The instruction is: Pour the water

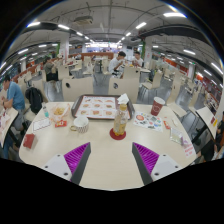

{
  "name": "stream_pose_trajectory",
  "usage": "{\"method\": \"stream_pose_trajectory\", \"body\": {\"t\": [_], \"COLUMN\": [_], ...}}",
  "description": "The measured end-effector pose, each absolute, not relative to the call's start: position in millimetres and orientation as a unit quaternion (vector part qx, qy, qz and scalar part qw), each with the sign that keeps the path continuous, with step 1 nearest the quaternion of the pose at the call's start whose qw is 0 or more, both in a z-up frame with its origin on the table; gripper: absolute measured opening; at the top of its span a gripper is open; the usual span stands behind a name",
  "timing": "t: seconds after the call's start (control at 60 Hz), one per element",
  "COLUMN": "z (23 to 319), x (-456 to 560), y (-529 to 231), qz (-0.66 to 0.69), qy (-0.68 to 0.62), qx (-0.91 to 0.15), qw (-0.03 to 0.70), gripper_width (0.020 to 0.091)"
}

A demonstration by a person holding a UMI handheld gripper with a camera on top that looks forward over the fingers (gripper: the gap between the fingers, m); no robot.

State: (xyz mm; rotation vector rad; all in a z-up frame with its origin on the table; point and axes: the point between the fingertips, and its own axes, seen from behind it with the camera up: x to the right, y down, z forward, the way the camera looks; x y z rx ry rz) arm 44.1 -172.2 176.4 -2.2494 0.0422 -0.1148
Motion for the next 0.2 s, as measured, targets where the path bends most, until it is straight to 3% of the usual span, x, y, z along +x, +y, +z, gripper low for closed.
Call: {"method": "stream_pose_trajectory", "body": {"t": [0.2], "z": [187], "x": [54], "y": [-182], "qz": [-0.06], "qy": [0.01], "qx": [-0.897], "qw": [0.437], "gripper_width": [0.0846]}}
